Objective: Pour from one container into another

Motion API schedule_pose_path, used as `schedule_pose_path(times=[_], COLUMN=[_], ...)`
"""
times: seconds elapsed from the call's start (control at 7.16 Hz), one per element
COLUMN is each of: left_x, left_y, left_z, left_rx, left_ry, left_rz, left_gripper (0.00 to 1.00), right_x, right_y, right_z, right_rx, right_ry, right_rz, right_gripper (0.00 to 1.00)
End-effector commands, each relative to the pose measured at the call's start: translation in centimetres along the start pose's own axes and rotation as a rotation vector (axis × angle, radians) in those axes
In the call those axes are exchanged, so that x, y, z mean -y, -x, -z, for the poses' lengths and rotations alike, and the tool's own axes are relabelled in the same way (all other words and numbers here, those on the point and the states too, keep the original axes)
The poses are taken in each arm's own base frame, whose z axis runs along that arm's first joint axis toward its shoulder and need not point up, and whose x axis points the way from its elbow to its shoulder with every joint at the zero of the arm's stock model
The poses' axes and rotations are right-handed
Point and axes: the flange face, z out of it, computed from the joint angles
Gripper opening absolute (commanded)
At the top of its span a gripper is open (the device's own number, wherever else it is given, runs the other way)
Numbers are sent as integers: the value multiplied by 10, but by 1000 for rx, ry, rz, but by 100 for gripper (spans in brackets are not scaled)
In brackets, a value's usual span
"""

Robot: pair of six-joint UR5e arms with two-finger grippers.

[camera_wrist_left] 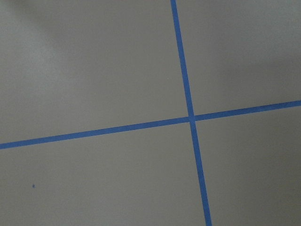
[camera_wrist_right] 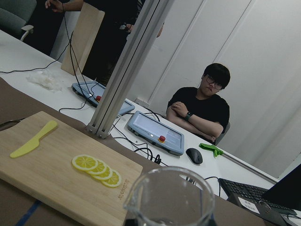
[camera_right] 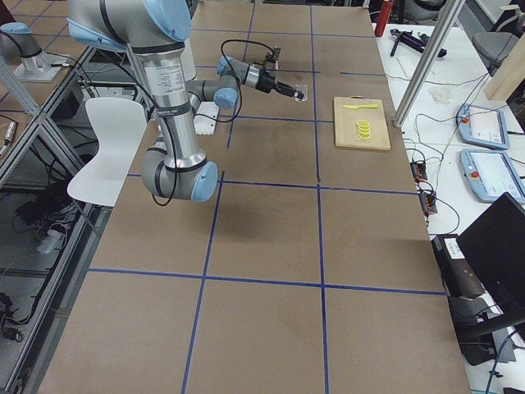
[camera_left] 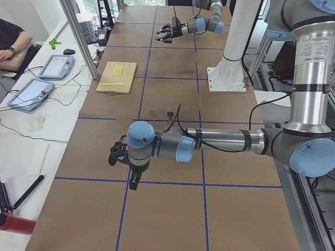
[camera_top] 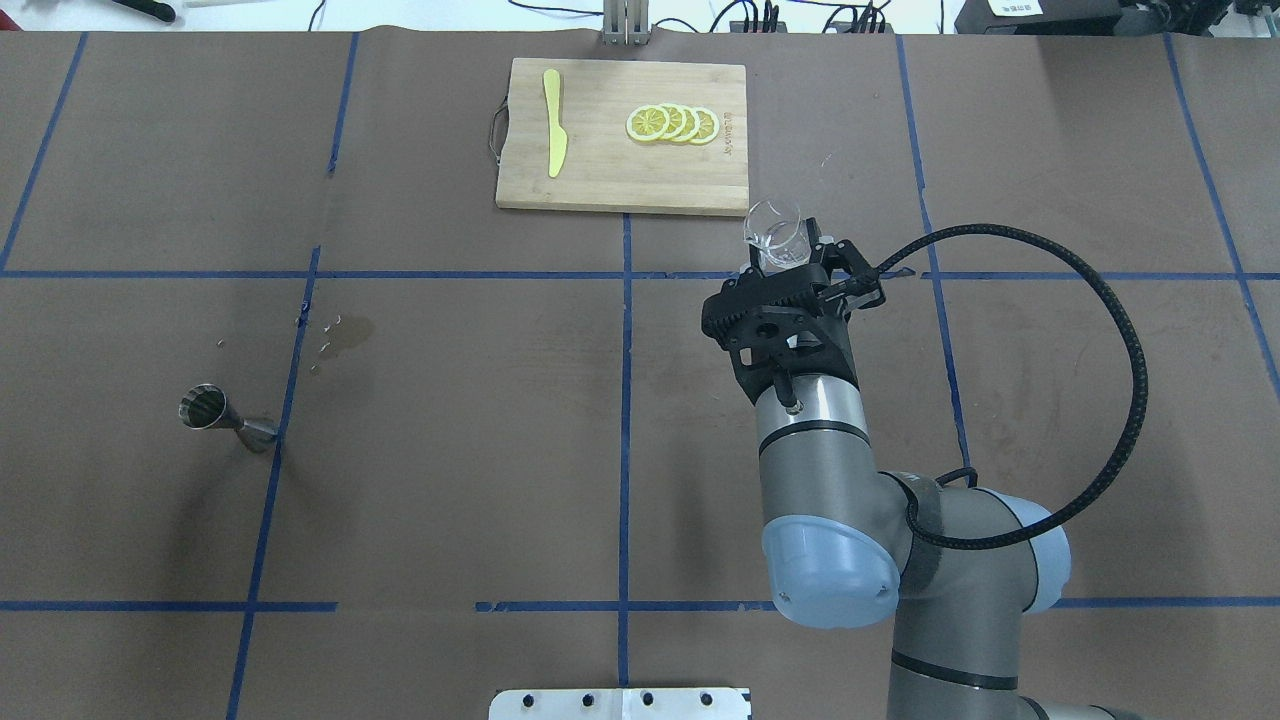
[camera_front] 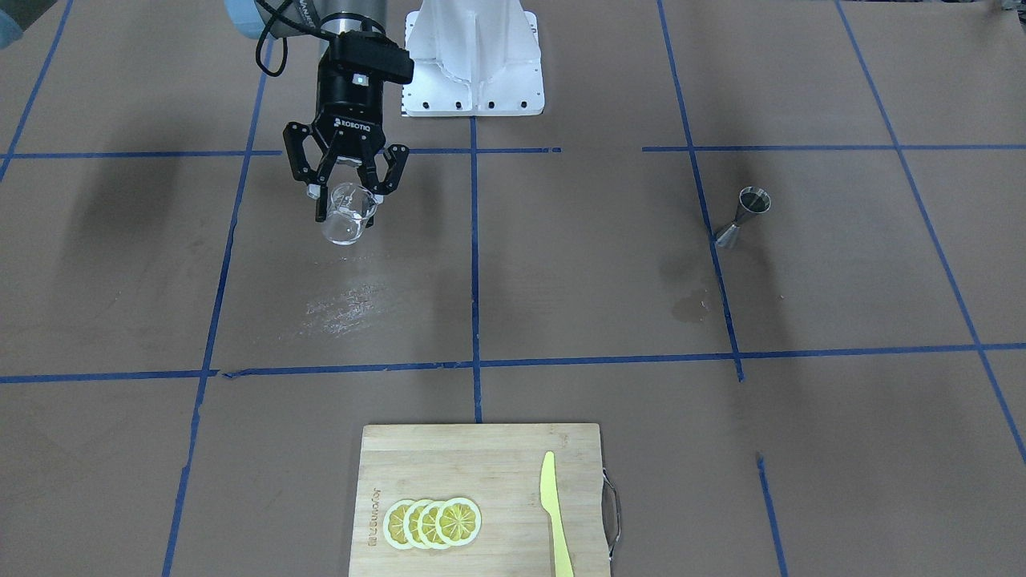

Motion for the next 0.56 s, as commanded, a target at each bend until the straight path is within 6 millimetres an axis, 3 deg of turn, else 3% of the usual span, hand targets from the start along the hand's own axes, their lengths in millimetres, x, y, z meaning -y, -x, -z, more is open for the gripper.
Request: schedule_pose_path(times=[0.0, 0.42], left_x=[0, -4], left_y=[1, 4], left_z=[-1, -8], left_rx=[9, 7], left_ry=[4, 31], left_rz=[3, 20], left_gripper=[100, 100], right_x=[-1, 2], right_y=[0, 0], right_z=[0, 2], right_rx=[1, 5], right_ry=[1, -1], right_rz=[1, -38], right_gripper=[0, 0])
